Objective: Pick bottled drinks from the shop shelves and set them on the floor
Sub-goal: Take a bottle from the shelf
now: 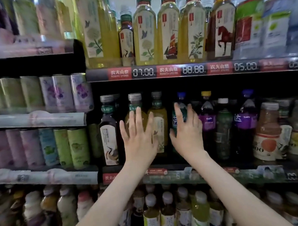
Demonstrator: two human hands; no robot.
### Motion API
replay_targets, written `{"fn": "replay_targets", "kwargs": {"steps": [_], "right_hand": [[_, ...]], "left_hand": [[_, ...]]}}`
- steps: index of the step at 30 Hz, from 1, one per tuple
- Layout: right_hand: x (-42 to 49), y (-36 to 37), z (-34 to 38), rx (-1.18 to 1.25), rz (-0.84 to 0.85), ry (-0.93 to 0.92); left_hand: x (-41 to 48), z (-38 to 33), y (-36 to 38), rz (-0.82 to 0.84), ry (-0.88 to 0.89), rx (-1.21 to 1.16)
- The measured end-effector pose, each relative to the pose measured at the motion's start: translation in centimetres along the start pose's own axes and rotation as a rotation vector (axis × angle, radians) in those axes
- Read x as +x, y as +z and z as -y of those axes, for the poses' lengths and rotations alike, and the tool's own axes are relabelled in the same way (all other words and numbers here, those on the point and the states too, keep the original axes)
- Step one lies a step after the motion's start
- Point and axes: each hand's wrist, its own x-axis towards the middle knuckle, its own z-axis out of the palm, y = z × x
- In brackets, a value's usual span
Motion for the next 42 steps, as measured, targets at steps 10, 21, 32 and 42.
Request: {"fn": "replay_targets", "kwargs": {"steps": [10,21,32,42], "right_hand": [[2.8,3.7,0.1,-0.014,-0.01,0.127],[-1.5,2.8,0.4,0.185,-0.2,-0.152],[-3.4,-4.7,0.1,0.429,-0.446,-0.189],[-8.5,-14.6,-8.3,0.969,-0.183,0.489]], "left_hand": [[1.0,2.4,4.1,-0.168,0.08,-0.069],[-1.1,0.3,3.3,-0.087,0.263,-0.203],[-0.1,-3.8,1.5,0.292,0.397,-0.909],[-2.6,-16.3,-2.0,0.529,0.394,-1.312]]}}
